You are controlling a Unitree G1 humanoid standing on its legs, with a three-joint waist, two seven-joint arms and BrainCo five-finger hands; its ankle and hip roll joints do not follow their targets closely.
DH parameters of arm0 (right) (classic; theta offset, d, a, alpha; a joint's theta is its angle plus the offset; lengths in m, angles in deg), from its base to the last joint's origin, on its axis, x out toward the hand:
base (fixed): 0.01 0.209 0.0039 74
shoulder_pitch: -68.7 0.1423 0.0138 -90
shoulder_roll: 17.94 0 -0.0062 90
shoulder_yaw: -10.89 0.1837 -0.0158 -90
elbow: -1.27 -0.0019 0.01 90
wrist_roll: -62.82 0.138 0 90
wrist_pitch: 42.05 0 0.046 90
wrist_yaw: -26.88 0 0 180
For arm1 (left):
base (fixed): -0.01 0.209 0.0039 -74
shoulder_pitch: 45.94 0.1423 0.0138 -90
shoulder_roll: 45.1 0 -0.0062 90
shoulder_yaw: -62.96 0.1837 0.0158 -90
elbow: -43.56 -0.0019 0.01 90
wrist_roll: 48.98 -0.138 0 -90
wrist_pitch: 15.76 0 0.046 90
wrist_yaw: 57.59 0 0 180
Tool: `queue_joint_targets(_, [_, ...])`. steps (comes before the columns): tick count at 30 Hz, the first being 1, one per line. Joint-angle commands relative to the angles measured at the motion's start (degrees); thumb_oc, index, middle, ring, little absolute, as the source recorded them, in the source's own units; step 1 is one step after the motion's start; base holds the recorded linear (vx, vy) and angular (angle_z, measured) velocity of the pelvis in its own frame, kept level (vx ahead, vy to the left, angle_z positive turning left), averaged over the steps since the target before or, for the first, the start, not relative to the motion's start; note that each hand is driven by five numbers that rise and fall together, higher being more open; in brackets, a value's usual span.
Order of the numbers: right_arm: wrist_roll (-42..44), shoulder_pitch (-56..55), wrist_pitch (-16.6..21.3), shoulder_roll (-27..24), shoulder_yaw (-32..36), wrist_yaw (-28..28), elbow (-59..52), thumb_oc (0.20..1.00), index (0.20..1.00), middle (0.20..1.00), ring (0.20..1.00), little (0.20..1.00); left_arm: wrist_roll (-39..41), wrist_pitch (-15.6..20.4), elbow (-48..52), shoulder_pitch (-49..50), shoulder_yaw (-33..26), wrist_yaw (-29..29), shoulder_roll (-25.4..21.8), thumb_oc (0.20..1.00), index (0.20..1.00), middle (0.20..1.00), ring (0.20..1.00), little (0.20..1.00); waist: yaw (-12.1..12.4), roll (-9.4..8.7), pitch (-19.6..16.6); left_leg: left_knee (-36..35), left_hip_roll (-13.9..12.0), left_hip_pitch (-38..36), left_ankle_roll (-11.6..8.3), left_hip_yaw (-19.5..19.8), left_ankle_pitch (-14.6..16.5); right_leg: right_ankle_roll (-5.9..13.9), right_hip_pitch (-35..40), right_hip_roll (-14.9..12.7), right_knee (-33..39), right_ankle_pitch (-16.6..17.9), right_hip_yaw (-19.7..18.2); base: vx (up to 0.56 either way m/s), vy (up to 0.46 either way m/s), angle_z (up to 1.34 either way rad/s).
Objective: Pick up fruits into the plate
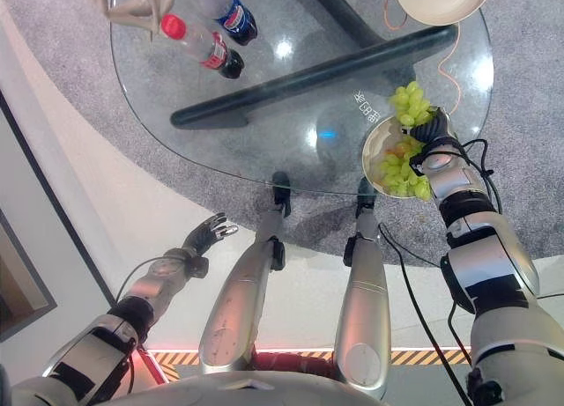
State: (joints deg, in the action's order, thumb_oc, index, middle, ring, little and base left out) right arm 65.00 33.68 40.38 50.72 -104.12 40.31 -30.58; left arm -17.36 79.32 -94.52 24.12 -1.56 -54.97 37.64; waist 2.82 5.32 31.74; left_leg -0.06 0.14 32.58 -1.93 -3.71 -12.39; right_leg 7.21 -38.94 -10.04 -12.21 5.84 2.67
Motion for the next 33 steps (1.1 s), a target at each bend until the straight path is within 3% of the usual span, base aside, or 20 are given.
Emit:
queue_joint_targets(1, [-0.4,-1.8,-1.0,-2.5,-3.4,0.3,2.9,1.0,1.0,1.0,1.0,1.0,1.5,0.1,-1.5,-1.0,1.5,-0.5,0.6,1.0,1.0,1.0,1.0,1.0,0.4,2.22,-1.9,10.0,4.1,2.1,2.06,3.5,8.7,-1.77,0.3,2.8,-0.4,0.3,5.0,0.0,0.0,0.0])
queue_joint_targets(22, [4.9,-3.7,2.3,-1.7,-0.9,1.9,-3.3,1.0,1.0,1.0,1.0,1.0,1.6,-0.1,-1.7,-0.3,0.9,-0.8,1.2,1.0,1.0,1.0,1.0,1.0,-0.4,1.42,-1.9,10.2,4.0,0.9,2.1,3.1,9.2,-1.97,1.1,3.4,-0.7,0.0,4.8,0.0,0.002,0.0])
queue_joint_targets(33, [7.0,-8.7,3.3,-1.8,2.1,5.2,-14.0,1.0,1.0,1.0,1.0,1.0,1.5,0.4,-1.9,2.0,-1.4,0.0,1.5,1.0,1.0,1.0,1.0,1.0,-1.8,-0.03,-1.9,10.5,3.8,-1.6,2.26,2.1,10.1,-2.23,3.3,3.9,-0.6,-0.2,4.0,0.01,0.016,0.0])
